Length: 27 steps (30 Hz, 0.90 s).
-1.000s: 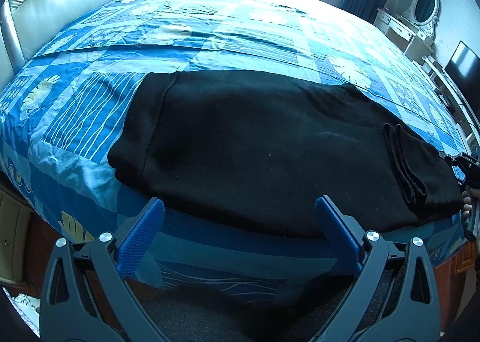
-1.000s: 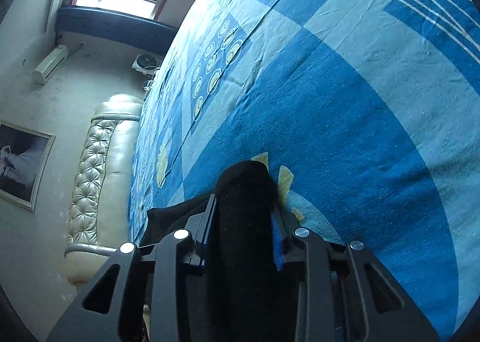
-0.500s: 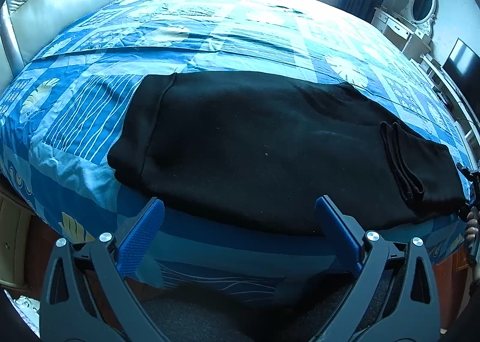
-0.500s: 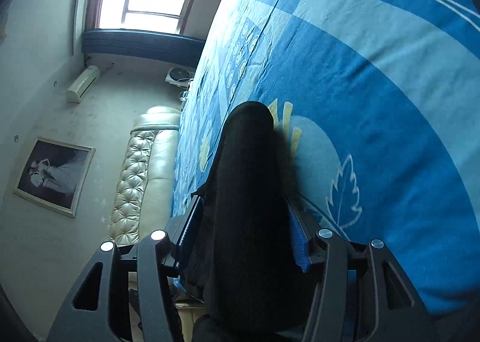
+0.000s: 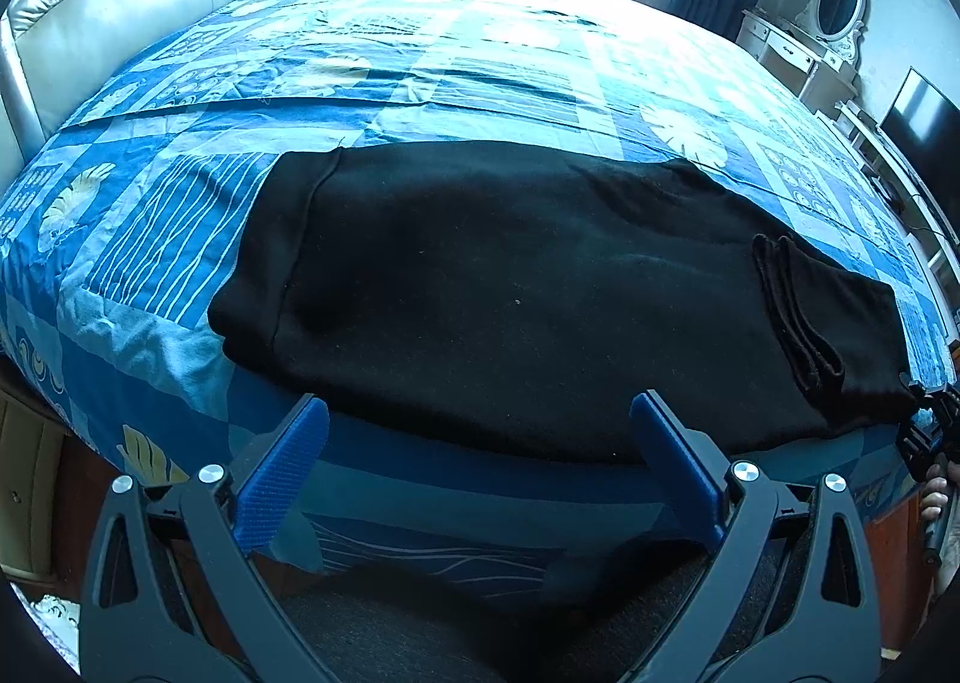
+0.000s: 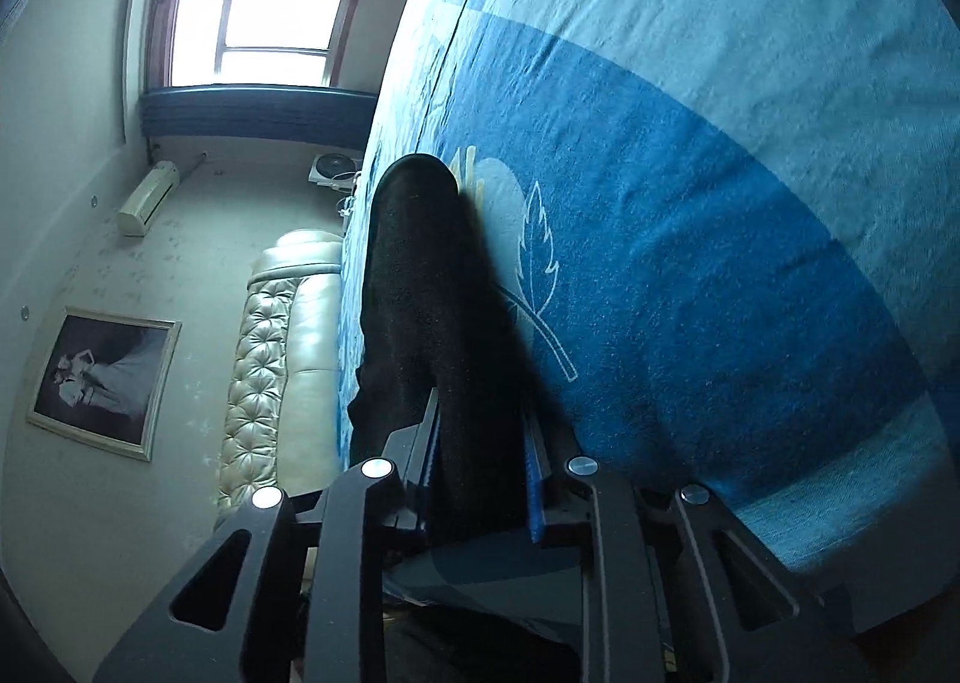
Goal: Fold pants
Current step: 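Grasp the pant leg end with the right tool and tuck it under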
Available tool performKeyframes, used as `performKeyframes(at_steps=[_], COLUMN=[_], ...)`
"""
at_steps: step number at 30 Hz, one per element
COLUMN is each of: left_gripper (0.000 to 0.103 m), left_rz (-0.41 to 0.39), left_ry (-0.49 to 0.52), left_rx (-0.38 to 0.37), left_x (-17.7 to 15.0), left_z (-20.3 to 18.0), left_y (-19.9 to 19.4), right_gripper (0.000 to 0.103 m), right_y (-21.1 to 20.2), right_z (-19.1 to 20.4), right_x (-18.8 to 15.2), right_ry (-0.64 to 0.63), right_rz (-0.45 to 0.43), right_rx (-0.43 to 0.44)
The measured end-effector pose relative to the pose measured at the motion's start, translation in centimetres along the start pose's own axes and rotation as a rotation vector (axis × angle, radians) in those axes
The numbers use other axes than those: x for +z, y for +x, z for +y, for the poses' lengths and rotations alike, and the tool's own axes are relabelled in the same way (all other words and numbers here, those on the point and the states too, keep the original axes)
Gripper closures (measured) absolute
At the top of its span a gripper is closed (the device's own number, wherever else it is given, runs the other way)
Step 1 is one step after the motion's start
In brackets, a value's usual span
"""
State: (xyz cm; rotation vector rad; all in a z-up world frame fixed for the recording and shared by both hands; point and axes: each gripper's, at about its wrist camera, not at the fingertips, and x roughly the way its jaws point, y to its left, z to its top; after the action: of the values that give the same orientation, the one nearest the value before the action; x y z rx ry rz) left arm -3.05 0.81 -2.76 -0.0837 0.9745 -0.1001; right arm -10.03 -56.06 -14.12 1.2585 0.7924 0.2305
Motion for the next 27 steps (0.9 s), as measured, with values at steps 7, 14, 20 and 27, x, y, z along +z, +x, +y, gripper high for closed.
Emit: performKeyframes(at_steps=[7,14,20,27], left_gripper=[0.002,0.002,0.002,0.002], left_rz=[-0.002,-0.017,-0.015,-0.013], left_ry=[0.009,-0.019,-0.014,-0.017], left_rx=[0.009,0.019,0.017,0.020], left_x=[0.1,0.4,0.4,0.4], left_z=[0.0,1.0,0.9,1.0], left_y=[0.1,-0.4,-0.3,-0.2], right_gripper=[0.077,0.059,0.056,0.050], right_y=[0.0,-2.8,-4.4,6.3], right_z=[1.8,3.2,8.5,14.3], right_x=[-0.5,-0.8,-2.2,-6.6], right_ry=[-0.051,-0.031,-0.137,-0.243], right_rz=[-0.034,-0.128,-0.314,0.051], right_rx=[-0.019,-0.154,-0.241,0.022])
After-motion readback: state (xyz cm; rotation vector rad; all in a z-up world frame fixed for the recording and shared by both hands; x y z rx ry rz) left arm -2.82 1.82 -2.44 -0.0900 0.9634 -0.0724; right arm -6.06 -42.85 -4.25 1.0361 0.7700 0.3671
